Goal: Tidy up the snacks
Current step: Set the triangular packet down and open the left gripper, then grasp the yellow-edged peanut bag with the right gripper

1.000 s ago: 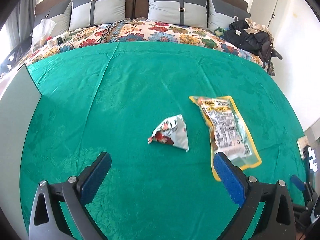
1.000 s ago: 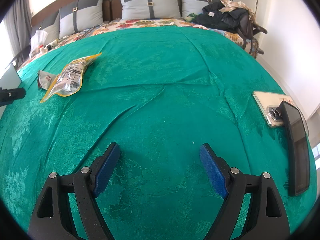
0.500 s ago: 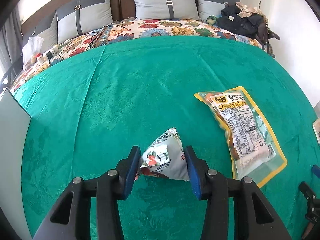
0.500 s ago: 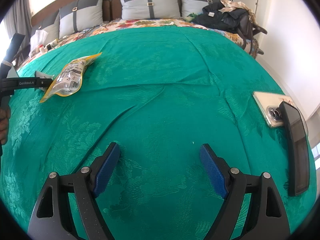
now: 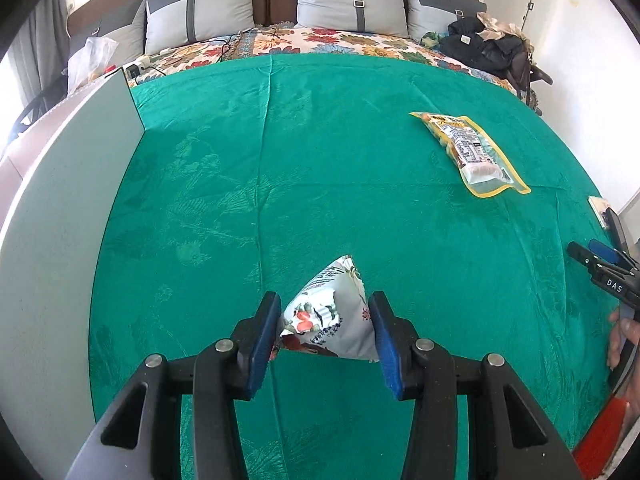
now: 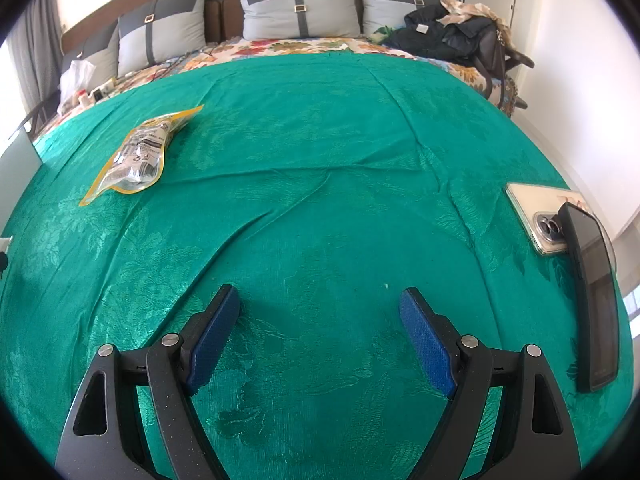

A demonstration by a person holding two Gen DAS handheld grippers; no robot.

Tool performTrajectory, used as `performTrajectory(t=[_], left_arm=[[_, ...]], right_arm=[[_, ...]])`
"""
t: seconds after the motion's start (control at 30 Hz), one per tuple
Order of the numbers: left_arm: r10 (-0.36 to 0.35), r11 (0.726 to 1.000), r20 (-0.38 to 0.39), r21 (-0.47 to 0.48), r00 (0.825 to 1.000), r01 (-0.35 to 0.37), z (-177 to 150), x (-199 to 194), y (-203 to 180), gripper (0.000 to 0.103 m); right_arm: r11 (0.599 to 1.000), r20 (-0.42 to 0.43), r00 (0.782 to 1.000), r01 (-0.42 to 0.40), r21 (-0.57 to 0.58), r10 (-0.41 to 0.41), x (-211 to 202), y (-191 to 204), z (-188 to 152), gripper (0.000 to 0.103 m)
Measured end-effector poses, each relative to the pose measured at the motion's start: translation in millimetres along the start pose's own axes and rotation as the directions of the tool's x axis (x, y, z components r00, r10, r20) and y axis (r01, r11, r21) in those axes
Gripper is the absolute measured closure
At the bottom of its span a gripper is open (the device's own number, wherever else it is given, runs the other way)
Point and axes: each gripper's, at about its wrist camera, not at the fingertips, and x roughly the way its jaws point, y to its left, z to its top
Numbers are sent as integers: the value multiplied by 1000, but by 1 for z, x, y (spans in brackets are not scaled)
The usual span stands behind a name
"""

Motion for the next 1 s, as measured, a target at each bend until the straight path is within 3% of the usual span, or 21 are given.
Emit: performTrajectory(t=[0.1,0.27,0.57,1.0], left_arm=[[22,999,11,-31,1000,-22,-9,8,3,56],[102,994,48,-43,994,-100,-13,19,5,25],[135,989,67,-76,989,-130,-14,27,16,4],[141,987,64,-81,988,-135,-12,30,16,0]], right_arm=[[1000,0,1000,0,0,0,0,0,0,18],[1000,0,1000,0,0,0,0,0,0,18],[1000,0,1000,0,0,0,0,0,0,18],[1000,0,1000,-1,0,1,0,0,0,18]])
